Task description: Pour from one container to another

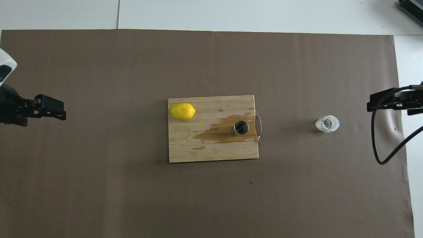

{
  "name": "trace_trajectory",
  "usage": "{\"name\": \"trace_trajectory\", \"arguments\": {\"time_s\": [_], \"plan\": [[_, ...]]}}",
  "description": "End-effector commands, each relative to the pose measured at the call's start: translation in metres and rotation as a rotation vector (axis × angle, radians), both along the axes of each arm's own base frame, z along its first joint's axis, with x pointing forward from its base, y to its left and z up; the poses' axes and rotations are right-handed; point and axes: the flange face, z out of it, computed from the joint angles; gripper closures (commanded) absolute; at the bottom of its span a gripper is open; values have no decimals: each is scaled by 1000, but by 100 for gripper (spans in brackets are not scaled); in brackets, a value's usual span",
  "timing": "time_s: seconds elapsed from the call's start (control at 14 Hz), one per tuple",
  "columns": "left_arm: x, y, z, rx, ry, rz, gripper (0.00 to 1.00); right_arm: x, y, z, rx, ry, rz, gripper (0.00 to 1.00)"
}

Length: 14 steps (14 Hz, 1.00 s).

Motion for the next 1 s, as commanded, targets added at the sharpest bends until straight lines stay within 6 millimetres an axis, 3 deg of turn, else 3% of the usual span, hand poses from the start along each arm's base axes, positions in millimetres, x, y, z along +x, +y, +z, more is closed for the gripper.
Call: {"name": "trace_trajectory", "arguments": {"time_s": [0.0, 0.36, 0.64, 0.93], "plan": [[-9, -19, 0, 3, 9, -27, 0, -3, -1, 4, 9, 7, 17, 0], [-7, 5, 2, -11, 7, 8, 0, -3, -1, 4, 11, 7, 17, 0], [-9, -3, 8, -11, -6, -13, 0, -3, -1, 4, 11, 8, 17, 0], [-8, 15, 18, -12, -30, 23, 0, -3, -1, 4, 11, 7, 17, 0]]}}
